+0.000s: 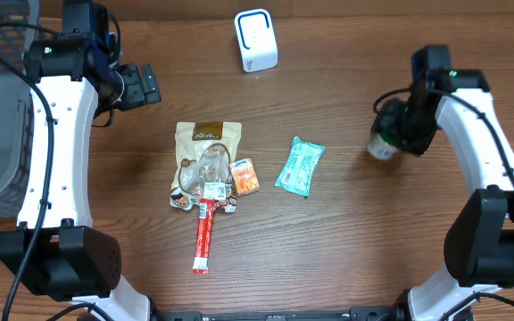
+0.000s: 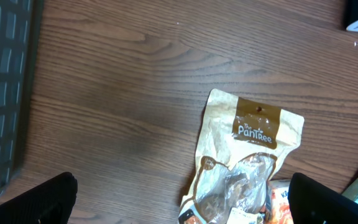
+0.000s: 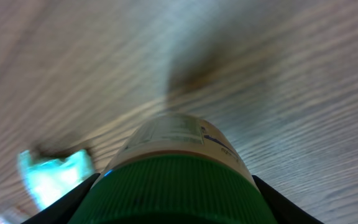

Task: Scan the item barcode
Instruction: 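Carry the jar back right and lower it toward the table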

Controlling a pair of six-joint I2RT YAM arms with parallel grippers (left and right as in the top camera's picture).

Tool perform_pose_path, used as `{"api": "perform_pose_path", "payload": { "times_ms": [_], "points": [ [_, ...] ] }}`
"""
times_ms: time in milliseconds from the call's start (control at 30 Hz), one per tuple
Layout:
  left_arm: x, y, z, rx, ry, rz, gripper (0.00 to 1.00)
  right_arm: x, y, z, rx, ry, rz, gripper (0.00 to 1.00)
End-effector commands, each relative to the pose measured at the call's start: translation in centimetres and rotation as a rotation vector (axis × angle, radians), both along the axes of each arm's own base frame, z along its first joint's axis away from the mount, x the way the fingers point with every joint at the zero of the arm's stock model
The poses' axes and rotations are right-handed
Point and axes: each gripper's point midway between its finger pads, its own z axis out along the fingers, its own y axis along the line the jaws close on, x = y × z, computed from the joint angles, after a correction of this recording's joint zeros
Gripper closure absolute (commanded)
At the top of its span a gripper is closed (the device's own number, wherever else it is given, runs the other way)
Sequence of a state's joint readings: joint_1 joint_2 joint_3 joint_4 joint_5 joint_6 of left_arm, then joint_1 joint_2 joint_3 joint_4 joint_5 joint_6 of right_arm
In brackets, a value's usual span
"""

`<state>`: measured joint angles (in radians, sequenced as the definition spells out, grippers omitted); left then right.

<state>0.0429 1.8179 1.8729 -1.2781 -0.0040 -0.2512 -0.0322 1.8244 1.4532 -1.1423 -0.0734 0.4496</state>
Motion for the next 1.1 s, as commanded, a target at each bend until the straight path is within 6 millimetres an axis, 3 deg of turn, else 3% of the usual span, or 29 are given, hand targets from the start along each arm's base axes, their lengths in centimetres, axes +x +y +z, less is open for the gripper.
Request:
{"api": "perform_pose_path", "payload": {
  "times_ms": [0, 100, 567, 767, 900, 1033, 1067],
  "points": [
    [0.2, -0.2, 0.5, 0.003, -0.016, -0.012, 0.0, -1.1, -1.6, -1.7, -0.082, 0.022, -0.075, 0.96],
    [0.2, -0.2, 0.5, 0.003, -0.016, -0.012, 0.0, -1.5, -2.2, -2.7, -0.119, 0.03, -0.075, 0.96],
    [0.2, -0.2, 0.5, 0.003, -0.016, -0.012, 0.0, -0.9, -2.4, -2.8, -0.138, 0.0, -0.009, 0.96],
    [0.2, -0.2, 0.5, 0.003, -0.016, -0.012, 0.0, -1.4, -2.5, -5.1, -0.144, -0.008, -0.011, 0.96],
    [0.2, -0.2, 0.5, 0.003, -0.016, -0.012, 0.0, -1.8, -2.5, -5.5, -0.144, 0.002, -0.01, 0.96],
    [0.2, -0.2, 0.5, 0.003, -0.016, -0.012, 0.0, -1.8, -2.5, -5.5, -0.144, 0.004, -0.01, 0.85],
    [0.2, -0.2, 0.5, 0.003, -0.016, -0.012, 0.0, -1.8, -2.5, -5.5, -0.143, 0.004, -0.01, 0.77]
  ]
}}
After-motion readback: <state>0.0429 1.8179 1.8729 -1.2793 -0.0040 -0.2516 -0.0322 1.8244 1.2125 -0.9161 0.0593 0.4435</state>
